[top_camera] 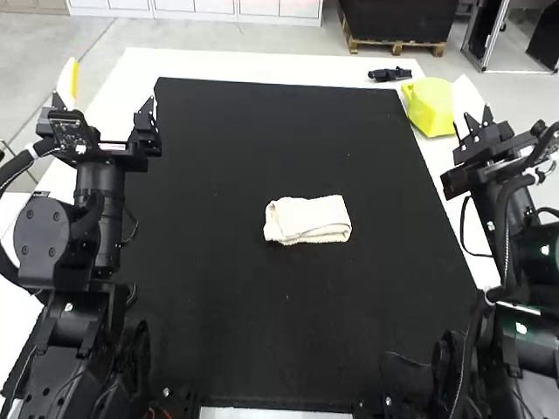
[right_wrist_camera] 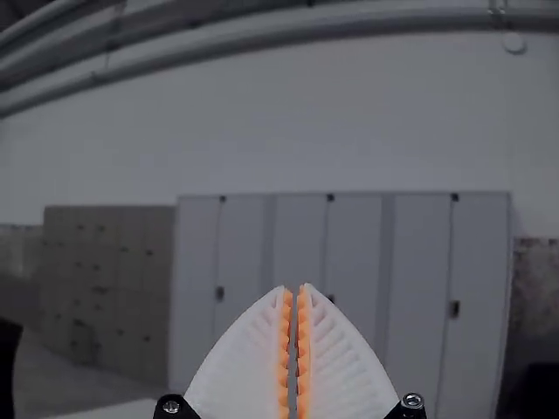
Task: Fold the towel.
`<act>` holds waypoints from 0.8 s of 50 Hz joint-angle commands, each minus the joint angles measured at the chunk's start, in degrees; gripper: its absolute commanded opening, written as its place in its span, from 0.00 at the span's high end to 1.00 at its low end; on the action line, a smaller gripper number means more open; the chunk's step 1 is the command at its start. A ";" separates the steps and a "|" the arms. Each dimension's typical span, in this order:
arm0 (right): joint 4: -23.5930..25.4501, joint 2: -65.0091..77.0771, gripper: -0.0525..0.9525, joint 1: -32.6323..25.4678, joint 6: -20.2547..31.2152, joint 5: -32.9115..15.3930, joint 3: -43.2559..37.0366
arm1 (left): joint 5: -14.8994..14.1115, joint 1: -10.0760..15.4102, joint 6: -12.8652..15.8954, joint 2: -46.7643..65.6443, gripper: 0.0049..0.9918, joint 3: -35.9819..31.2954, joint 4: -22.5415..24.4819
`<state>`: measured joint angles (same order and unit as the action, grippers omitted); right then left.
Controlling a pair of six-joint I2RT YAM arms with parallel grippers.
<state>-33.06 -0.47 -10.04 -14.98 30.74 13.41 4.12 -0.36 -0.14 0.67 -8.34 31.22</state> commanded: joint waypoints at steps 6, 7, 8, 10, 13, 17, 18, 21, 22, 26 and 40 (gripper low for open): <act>-5.96 0.73 0.74 -0.94 0.74 4.33 -2.86 | -3.77 0.27 -4.52 -0.84 0.03 0.60 -0.20; -7.02 0.73 0.70 -0.94 0.74 4.94 -3.30 | -4.03 0.27 -4.60 -0.84 0.03 0.69 -0.20; -7.90 0.65 0.67 -0.94 0.57 5.47 -3.65 | -4.38 0.27 -4.69 -0.84 0.03 0.78 -0.20; -9.83 0.65 0.61 -0.94 0.13 6.44 -4.62 | -5.09 0.27 -5.48 -0.84 0.03 1.04 -0.20; -13.35 0.73 0.49 -0.86 -1.80 6.44 -6.55 | -5.26 0.27 -6.10 -0.84 0.03 1.22 -0.29; -17.21 0.65 0.34 -0.94 -3.56 5.56 -8.93 | -5.17 0.18 -6.45 -0.93 0.03 1.31 -1.34; -17.74 0.65 0.31 -0.94 -3.56 4.94 -9.28 | -4.82 0.18 -6.71 -0.84 0.03 1.48 -1.69; -18.71 0.65 0.21 -0.94 -4.79 3.10 -10.07 | -2.71 0.10 -9.17 -0.84 0.03 2.63 -1.87; -18.80 0.65 0.17 -0.94 -4.79 2.22 -10.16 | -2.63 0.10 -9.35 -0.84 0.03 3.06 -1.78; -18.71 0.65 0.03 -1.03 -4.88 1.25 -10.60 | 0.27 0.01 -9.35 -0.84 0.04 6.05 0.42; -14.14 0.65 0.03 -1.21 2.50 -5.78 -13.41 | 2.12 0.01 -7.94 -0.84 0.03 8.34 -2.22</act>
<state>-48.10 -0.47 -10.37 -16.67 30.02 0.32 4.84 -0.36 -7.81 0.56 -0.30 29.04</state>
